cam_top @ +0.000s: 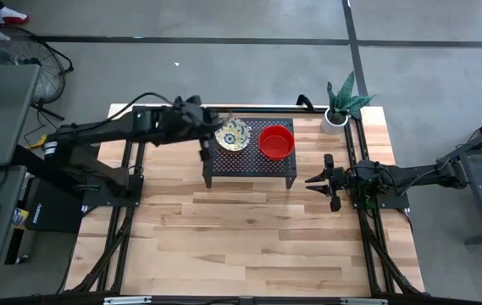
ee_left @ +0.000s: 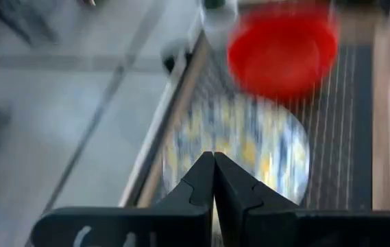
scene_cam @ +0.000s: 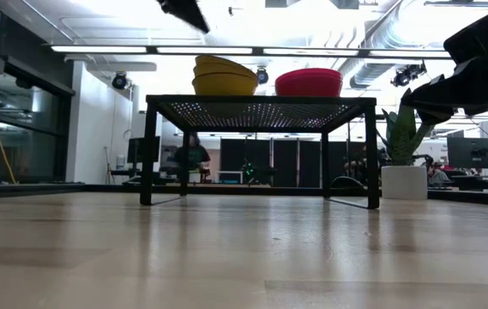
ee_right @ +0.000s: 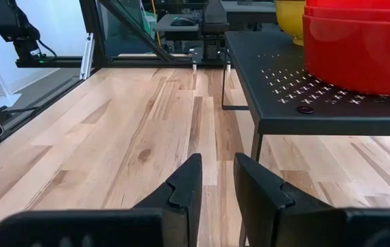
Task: Pick & Place Mini bowls
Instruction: Stack the yellow patterned bowl on the yellow patterned bowl on the shelf
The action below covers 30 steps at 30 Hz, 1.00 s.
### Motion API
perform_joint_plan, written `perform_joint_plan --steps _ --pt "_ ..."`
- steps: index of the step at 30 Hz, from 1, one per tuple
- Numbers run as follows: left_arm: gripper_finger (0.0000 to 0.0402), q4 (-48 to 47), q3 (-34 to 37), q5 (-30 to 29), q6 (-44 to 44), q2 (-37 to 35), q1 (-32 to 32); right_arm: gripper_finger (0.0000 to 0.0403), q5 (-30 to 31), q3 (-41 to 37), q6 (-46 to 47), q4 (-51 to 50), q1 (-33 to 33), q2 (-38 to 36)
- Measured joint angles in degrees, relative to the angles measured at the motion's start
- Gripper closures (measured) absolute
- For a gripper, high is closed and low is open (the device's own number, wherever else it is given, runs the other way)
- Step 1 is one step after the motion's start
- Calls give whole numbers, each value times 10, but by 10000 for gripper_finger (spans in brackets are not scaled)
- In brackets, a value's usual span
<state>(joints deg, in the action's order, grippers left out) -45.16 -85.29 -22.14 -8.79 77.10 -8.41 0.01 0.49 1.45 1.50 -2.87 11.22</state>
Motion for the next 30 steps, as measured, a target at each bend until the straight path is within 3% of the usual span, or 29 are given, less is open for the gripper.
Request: perform_joint_plan --steps 2,4,10,18,30 --pt "401 87 62 -1 0 -32 13 329 0 0 0 0 0 1" --pt "401 107 120 1 -9 -66 17 329 0 0 0 0 0 2" --pt "401 239 223 28 -37 -109 17 329 0 0 0 0 0 8" --pt "401 351 290 53 -62 -110 17 329 0 0 0 0 0 14" --pt "401 426 361 67 -61 -110 17 329 0 0 0 0 0 15"
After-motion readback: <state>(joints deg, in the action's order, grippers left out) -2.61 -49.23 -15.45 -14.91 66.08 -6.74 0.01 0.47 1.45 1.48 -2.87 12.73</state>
